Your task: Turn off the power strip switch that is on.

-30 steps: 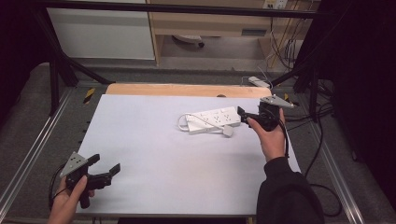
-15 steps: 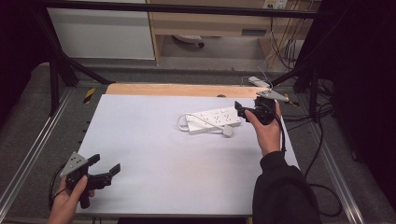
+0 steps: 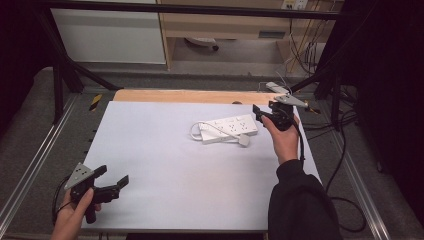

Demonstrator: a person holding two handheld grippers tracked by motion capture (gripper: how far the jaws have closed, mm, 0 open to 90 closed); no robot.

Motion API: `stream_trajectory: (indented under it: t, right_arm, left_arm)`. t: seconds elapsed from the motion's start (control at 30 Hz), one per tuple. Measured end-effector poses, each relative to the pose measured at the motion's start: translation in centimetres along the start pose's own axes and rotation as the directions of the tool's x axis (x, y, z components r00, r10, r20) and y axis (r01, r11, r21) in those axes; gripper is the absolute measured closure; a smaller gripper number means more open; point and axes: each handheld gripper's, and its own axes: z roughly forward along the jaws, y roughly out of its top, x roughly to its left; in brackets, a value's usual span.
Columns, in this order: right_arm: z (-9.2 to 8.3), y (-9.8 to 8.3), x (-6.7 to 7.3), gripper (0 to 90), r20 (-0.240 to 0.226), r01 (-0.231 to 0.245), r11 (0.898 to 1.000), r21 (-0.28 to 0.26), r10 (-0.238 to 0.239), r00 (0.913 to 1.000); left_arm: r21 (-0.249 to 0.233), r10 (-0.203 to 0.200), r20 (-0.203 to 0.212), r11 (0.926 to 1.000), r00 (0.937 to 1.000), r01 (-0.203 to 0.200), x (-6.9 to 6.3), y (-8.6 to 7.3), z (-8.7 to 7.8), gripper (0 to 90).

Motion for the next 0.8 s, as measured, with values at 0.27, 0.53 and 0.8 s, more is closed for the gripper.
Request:
stream_trajectory:
  t: [0.27, 0.53, 0.8]
  right_arm:
    - [0.5, 0.4, 0.2, 51.4, -0.036, 0.014, 1.000, -0.026, -0.014, 0.9992]
    - [1.7, 0.5, 0.6, 64.8, -0.042, 0.031, 0.999, -0.039, -0.033, 0.9986]
    - [3.0, 0.1, 0.5, 74.9, -0.034, 0.040, 0.998, -0.041, -0.042, 0.9985]
  left_arm:
    - [0.001, 0.004, -0.002, 1.0000, 1.0000, -0.004, 0.0, 0.0, 0.0, 6.1]
    - [0.001, 0.008, 0.000, 1.0000, 1.0000, -0.008, 0.0, 0.0, 0.0, 6.1]
    - [0.003, 0.007, 0.002, 1.0000, 1.0000, -0.007, -0.1, 0.0, 0.0, 6.1]
